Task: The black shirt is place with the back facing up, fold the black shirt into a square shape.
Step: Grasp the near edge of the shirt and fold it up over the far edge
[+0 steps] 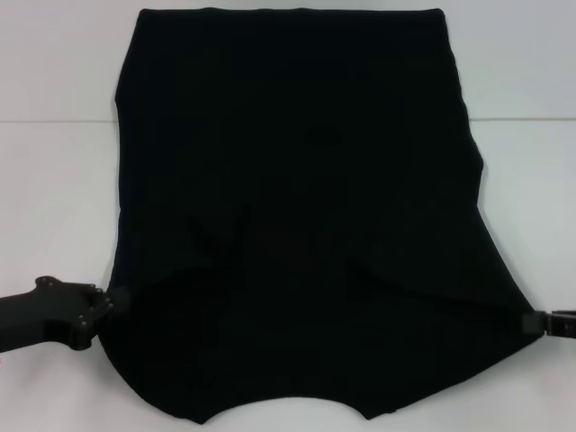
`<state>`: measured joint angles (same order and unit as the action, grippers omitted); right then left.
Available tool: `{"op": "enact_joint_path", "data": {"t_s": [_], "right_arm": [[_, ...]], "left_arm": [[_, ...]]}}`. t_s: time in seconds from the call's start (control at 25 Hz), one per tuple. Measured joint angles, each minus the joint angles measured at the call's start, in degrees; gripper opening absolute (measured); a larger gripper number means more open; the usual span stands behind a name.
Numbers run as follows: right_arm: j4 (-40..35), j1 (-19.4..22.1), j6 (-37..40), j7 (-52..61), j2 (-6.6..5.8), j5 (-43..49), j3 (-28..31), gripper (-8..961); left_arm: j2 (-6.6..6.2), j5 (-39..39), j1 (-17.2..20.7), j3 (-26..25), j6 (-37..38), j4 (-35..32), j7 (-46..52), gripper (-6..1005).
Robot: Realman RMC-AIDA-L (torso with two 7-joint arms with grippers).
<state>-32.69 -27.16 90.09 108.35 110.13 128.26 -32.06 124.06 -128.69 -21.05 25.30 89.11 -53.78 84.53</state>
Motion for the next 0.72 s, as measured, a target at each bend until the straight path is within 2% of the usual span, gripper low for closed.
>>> {"op": "enact_joint_path", "data": {"t_s": [0.24,0.36,0.72], "right_arm": [[0.0,1.8,4.2,-4.2,-0.81,0.6,-0.2,65],[-0.4,2.8,6.4,-5.3,-1.07,1.6,0.0,65],[-5.3,8.6,12.3,-9.0,-1.28,1.9,0.7,65]], "left_arm": [[0.06,-0.3,1.8,-0.6,4.1,-1.2,1.7,7],[0.03,-0.3,3.2,-3.0,8.0,-1.5,2.0,7],[0.01,-0.5,5.8,-5.5,16.8,-1.6,1.9,7]]}}
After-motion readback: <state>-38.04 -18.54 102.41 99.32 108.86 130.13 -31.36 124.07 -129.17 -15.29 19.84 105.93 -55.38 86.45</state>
